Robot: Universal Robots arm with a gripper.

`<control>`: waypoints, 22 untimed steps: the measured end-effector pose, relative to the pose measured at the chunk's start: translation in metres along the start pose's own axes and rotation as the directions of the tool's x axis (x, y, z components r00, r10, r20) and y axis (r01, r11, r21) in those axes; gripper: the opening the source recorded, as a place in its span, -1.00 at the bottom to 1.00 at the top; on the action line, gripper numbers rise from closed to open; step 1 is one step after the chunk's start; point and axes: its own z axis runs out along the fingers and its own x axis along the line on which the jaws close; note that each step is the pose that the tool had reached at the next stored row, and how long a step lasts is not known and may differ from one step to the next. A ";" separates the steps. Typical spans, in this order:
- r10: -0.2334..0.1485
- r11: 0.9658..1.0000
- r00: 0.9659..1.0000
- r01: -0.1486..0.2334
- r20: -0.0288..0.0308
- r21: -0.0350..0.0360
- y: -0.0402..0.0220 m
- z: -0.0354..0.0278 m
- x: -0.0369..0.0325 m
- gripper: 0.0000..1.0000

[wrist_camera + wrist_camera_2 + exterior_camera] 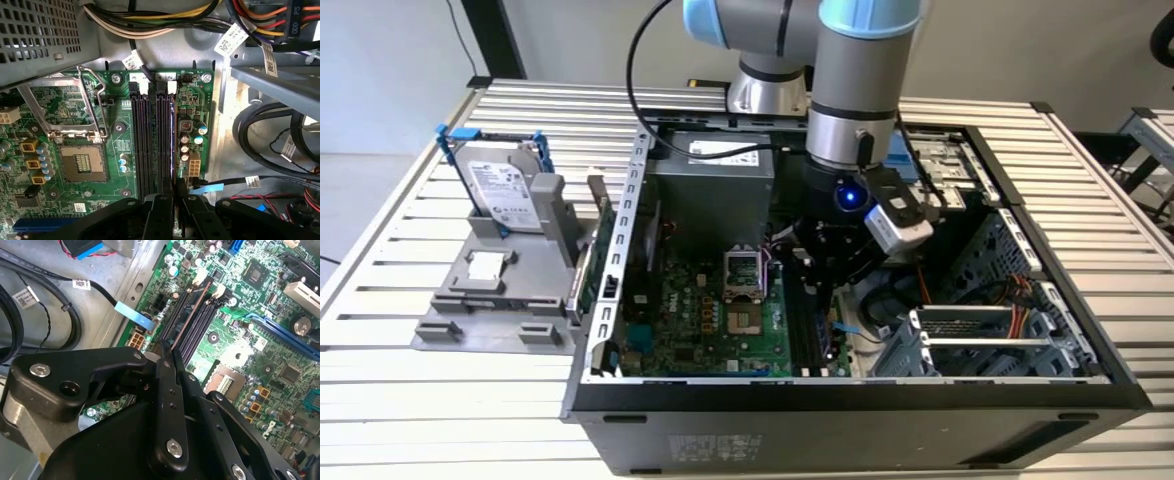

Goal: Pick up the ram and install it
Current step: 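Insert the ram into the slot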

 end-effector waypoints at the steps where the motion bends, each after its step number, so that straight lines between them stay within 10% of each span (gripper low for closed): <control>1: 0.000 1.000 1.000 0.000 0.000 -0.001 0.0000 0.0002 0.0000 -1.00; 22: 0.009 1.000 1.000 -0.009 -0.003 -0.004 -0.0011 0.0094 0.0000 -1.00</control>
